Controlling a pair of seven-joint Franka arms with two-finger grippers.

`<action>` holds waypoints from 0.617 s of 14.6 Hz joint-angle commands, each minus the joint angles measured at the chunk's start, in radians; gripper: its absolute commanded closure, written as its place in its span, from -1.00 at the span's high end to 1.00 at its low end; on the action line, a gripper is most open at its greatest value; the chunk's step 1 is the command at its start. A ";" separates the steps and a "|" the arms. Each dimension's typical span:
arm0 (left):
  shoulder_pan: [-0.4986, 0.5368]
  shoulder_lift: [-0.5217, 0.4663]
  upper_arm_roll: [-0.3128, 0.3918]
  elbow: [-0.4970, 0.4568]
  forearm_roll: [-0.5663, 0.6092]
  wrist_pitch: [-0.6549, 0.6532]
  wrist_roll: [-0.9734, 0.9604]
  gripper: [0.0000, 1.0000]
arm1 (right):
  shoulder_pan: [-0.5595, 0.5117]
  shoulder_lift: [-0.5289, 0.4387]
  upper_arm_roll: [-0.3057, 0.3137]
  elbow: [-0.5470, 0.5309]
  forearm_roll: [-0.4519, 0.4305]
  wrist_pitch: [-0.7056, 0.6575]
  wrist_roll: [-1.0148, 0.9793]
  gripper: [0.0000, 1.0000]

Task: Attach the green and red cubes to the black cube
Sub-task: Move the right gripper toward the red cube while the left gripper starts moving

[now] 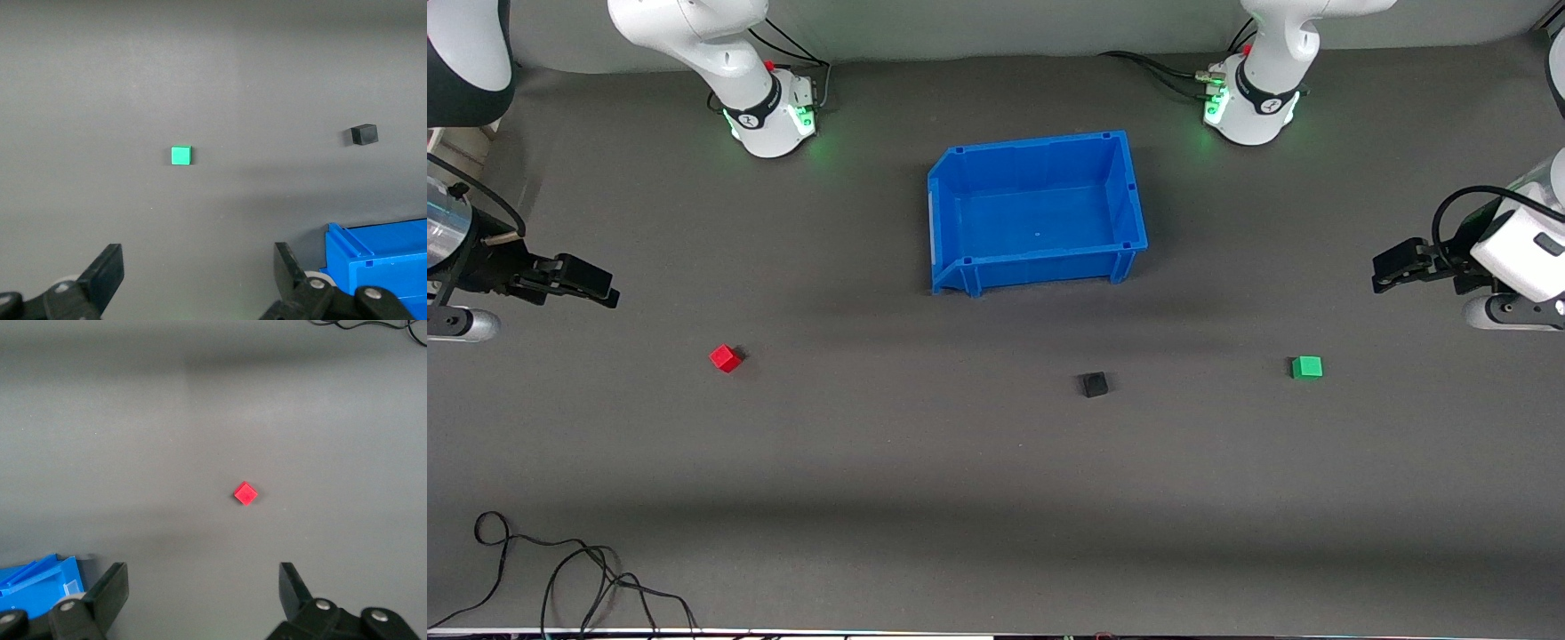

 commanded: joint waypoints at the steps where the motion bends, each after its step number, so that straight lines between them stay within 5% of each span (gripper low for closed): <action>1: -0.018 -0.030 0.015 -0.019 0.016 -0.007 0.016 1.00 | 0.006 -0.006 -0.005 -0.005 -0.019 0.008 -0.022 1.00; 9: -0.018 -0.022 0.015 -0.004 0.009 -0.013 -0.007 1.00 | -0.016 0.000 -0.049 -0.060 0.013 0.012 0.271 1.00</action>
